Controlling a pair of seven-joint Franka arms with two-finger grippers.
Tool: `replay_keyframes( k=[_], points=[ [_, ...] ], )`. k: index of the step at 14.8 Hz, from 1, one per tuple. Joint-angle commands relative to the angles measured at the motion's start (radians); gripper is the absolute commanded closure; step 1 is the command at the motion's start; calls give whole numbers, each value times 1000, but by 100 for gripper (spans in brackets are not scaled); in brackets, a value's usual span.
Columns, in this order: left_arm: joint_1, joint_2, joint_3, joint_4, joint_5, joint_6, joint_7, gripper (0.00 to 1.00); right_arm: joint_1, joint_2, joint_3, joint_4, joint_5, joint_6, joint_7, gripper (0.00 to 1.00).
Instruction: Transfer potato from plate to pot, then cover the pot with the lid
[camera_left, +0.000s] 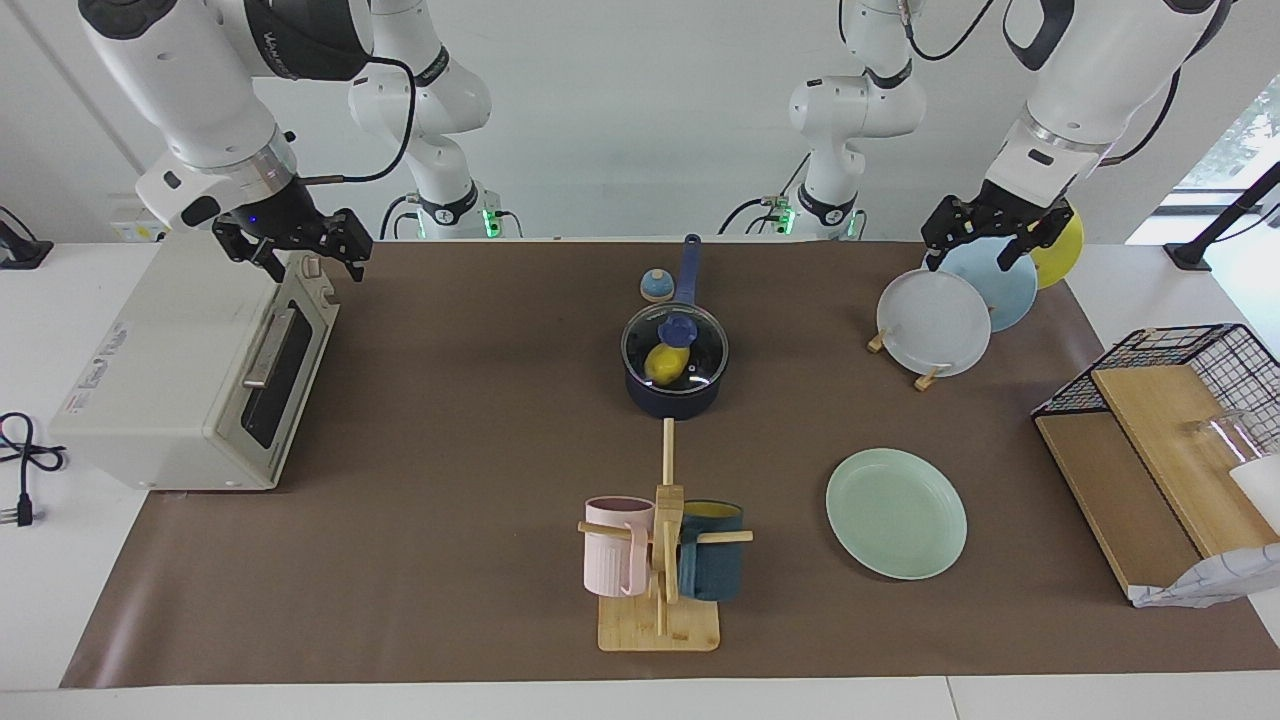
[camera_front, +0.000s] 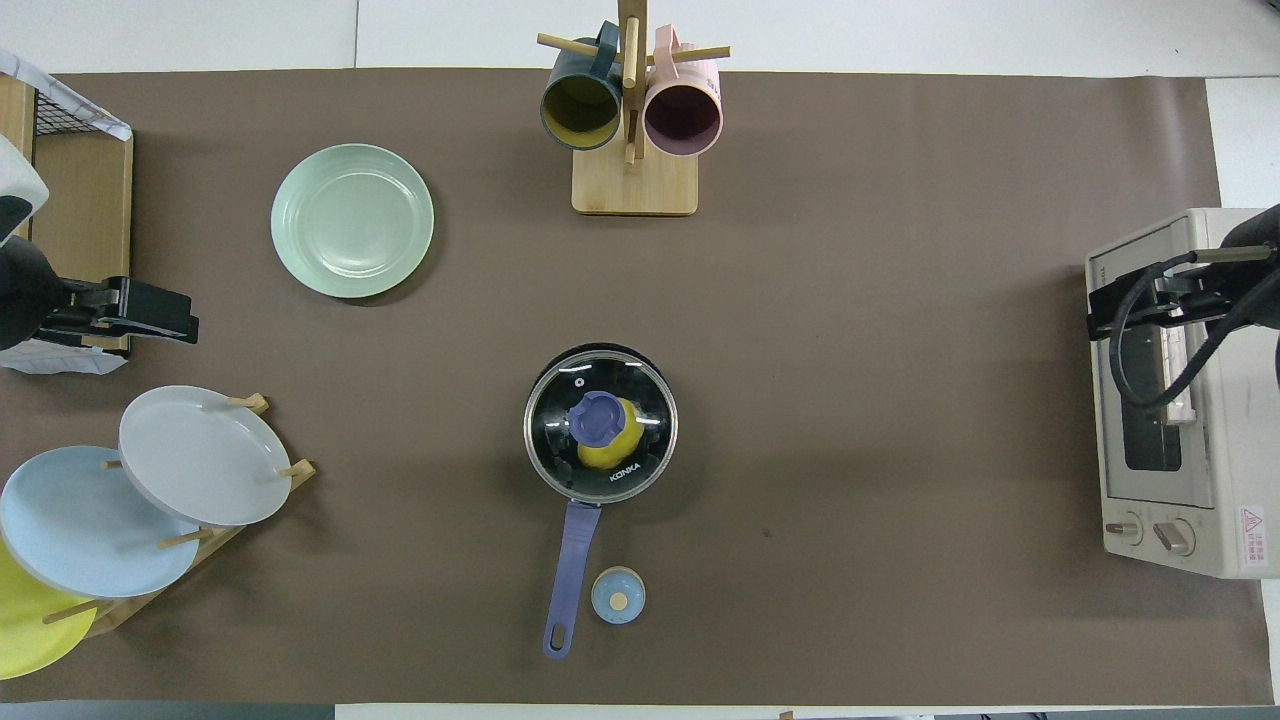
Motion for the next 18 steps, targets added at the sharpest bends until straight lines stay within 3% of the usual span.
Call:
replay_keyframes(
  k=[1,18],
  points=[
    [2,0,-3,4,-3,-11,1,0,8,-15,-11,-8,19,-23,8,0],
    [9,-3,-1,4,-3,-18,1,0,-39,-77,-15,-33,48,-35,-27,0]
  ],
)
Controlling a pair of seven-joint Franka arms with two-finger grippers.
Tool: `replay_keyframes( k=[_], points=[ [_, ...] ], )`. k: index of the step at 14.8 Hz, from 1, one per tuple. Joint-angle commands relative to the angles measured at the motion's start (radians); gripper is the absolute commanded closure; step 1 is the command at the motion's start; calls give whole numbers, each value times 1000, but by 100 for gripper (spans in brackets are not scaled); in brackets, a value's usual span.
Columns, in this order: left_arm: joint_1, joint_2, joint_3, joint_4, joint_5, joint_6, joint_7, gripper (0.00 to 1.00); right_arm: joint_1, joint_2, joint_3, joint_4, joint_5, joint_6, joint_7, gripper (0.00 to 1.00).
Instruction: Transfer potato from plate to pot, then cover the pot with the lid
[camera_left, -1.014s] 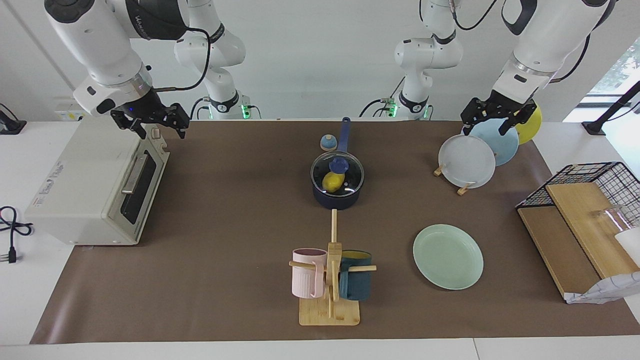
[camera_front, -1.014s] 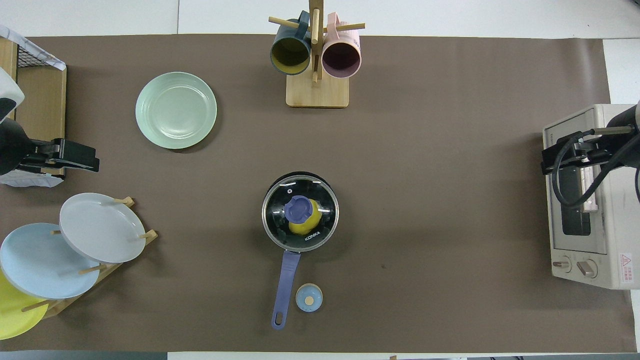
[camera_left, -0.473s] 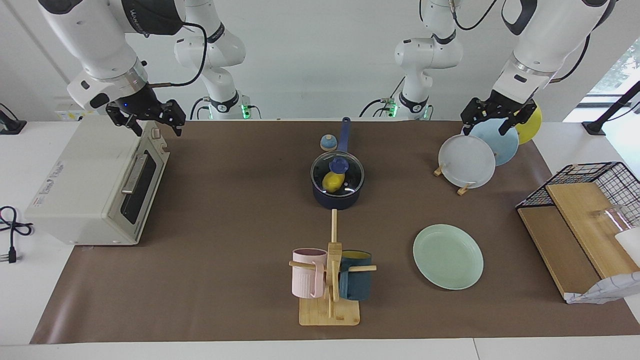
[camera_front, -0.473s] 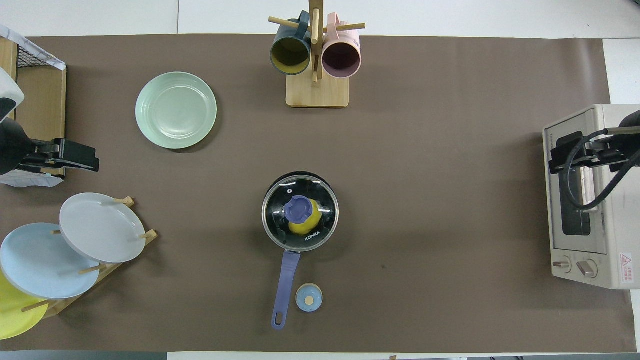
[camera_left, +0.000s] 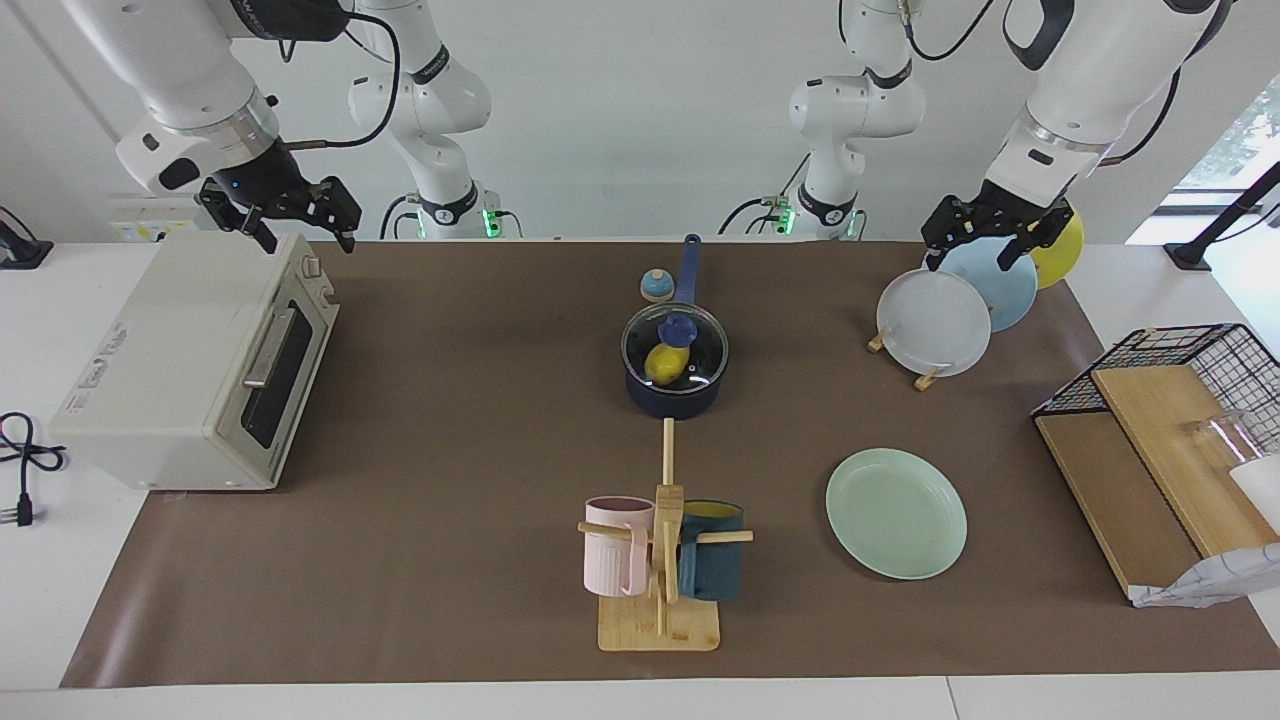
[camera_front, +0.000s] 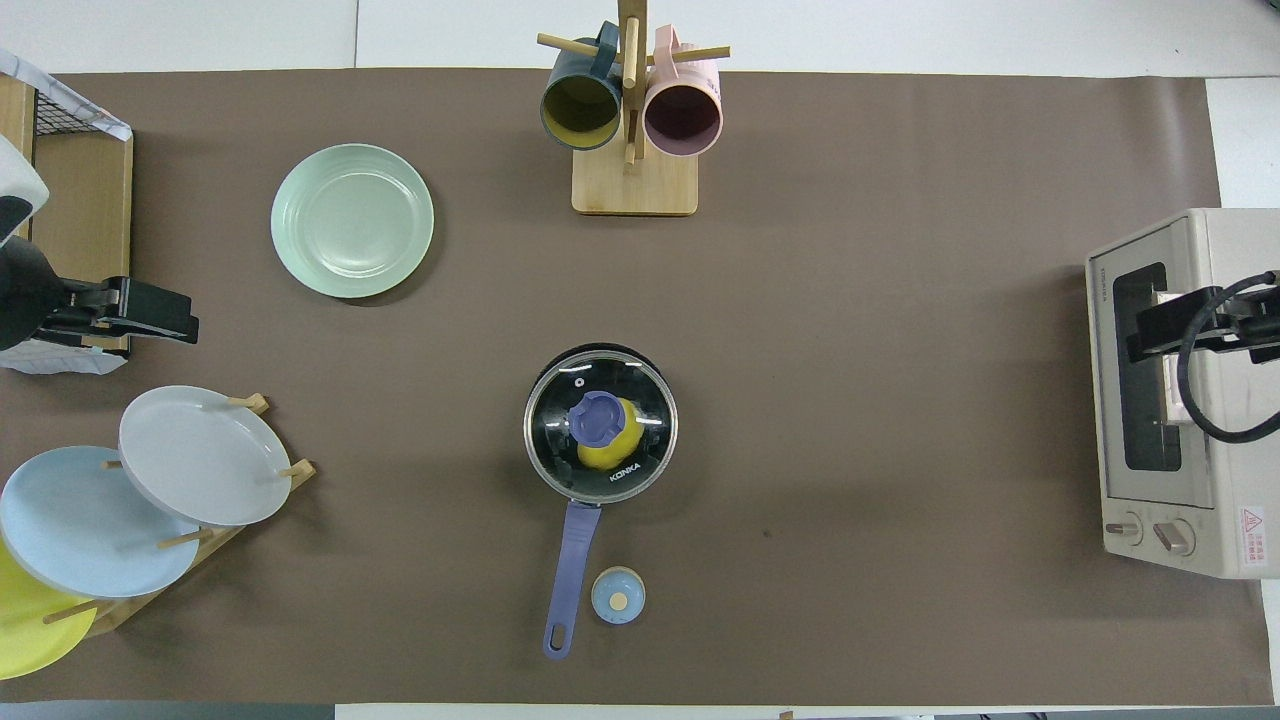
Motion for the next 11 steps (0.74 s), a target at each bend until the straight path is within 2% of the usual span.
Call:
replay_keyframes(
  k=[1,11],
  points=[
    [10,-3,-1,4,-3,-18,1,0,-9,-19,5,-30,17,11,-33,0],
    [13,-3,-1,4,-3,-20,1,0,-11,-19,5,-33,9,39,-36,0]
  ],
)
